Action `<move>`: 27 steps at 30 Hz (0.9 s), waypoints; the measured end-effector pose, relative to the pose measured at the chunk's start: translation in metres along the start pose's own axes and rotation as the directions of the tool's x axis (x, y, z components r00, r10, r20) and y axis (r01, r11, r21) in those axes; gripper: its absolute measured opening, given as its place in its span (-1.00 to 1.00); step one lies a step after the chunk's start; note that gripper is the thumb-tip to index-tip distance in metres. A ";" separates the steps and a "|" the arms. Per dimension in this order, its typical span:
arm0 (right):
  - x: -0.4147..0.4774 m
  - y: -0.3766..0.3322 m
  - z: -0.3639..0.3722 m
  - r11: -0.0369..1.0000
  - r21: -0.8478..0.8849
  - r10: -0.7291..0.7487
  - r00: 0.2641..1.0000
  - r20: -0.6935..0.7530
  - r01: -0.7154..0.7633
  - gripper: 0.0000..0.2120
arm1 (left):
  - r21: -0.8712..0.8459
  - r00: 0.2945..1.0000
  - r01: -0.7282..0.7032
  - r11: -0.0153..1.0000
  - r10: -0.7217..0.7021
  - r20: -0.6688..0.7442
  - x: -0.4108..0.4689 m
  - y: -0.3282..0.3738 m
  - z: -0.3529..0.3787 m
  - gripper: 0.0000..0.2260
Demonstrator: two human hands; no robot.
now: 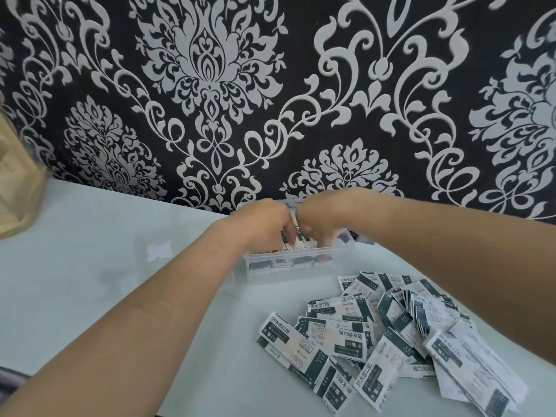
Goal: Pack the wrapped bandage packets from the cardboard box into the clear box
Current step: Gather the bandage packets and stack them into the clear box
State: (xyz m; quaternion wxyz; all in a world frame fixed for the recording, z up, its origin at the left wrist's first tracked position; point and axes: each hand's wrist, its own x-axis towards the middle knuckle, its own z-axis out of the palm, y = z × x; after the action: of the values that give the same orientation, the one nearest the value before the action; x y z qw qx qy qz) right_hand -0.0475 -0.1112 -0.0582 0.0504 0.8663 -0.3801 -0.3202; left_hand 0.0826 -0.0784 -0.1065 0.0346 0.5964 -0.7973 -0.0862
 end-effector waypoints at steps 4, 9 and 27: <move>0.001 0.011 0.004 0.987 0.150 -0.045 0.995 -0.089 0.058 -0.91 | 0.001 1.000 0.010 1.000 -0.010 0.023 -0.004 0.001 -0.006 -0.64; -0.017 0.014 0.021 0.845 0.513 0.013 0.952 -0.307 0.154 -0.83 | 0.033 0.999 0.043 0.999 -0.043 0.010 -0.012 0.008 -0.012 -0.62; -0.129 -0.014 0.156 0.787 0.611 0.112 0.955 -0.274 0.083 -0.41 | -0.056 0.966 0.156 0.986 -0.141 0.217 -0.069 0.123 0.035 -0.41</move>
State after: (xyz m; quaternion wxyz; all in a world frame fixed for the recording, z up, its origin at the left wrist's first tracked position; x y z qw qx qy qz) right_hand -0.1965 0.0122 -0.1197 -0.1761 0.8699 -0.4586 -0.0448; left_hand -0.0194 0.0251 -0.1158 -0.0358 0.6402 -0.7458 -0.1806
